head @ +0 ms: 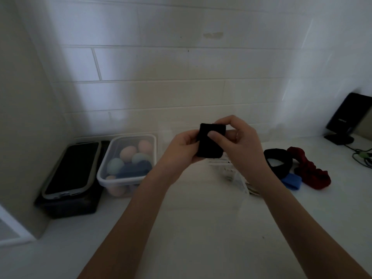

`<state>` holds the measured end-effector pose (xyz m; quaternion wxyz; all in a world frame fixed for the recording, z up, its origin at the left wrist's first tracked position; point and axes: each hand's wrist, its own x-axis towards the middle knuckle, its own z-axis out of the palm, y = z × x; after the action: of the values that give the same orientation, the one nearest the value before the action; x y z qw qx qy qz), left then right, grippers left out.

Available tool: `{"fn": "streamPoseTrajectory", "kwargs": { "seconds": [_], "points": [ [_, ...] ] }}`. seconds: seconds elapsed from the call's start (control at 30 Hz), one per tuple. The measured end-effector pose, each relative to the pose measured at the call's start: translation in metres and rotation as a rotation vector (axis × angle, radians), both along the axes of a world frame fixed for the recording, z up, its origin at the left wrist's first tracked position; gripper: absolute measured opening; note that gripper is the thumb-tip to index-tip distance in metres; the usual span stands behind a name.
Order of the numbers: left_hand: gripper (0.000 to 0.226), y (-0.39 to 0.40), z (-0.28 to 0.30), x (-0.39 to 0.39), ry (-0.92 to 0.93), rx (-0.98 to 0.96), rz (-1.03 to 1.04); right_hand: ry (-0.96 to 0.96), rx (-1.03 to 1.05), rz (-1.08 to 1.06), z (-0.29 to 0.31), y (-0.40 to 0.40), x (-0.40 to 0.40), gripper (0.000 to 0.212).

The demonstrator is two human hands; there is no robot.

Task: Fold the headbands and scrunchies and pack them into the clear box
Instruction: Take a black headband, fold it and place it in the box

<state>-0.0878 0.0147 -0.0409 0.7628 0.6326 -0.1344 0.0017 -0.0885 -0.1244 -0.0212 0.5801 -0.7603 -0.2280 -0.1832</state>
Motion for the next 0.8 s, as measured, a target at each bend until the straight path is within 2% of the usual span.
{"fn": "streamPoseTrajectory", "kwargs": {
  "seconds": [0.27, 0.4, 0.5, 0.6, 0.73, 0.8],
  "points": [
    [0.036, 0.0, 0.001, -0.002, -0.012, 0.067, -0.05, -0.099, -0.172, -0.199, -0.001, -0.003, 0.004, 0.013],
    [0.035, 0.0, 0.0, -0.003, -0.005, 0.112, -0.063, 0.02, -0.124, -0.101, 0.0, -0.008, 0.008, 0.014],
    [0.026, -0.001, 0.003, -0.005, 0.005, 0.146, -0.056, 0.058, -0.066, -0.051, 0.0, -0.008, 0.007, 0.01],
    [0.027, -0.002, 0.003, -0.008, -0.028, 0.151, 0.157, 0.059, -0.059, -0.053, 0.0, -0.006, 0.006, 0.012],
    [0.019, 0.004, -0.009, -0.016, -0.331, 0.48, 0.383, 0.124, -0.046, 0.0, -0.001, -0.001, 0.001, 0.011],
    [0.03, 0.011, -0.01, -0.021, -0.389, 0.599, 0.442, 0.203, 0.028, 0.067, -0.001, 0.005, -0.004, 0.009]
  ]
}}
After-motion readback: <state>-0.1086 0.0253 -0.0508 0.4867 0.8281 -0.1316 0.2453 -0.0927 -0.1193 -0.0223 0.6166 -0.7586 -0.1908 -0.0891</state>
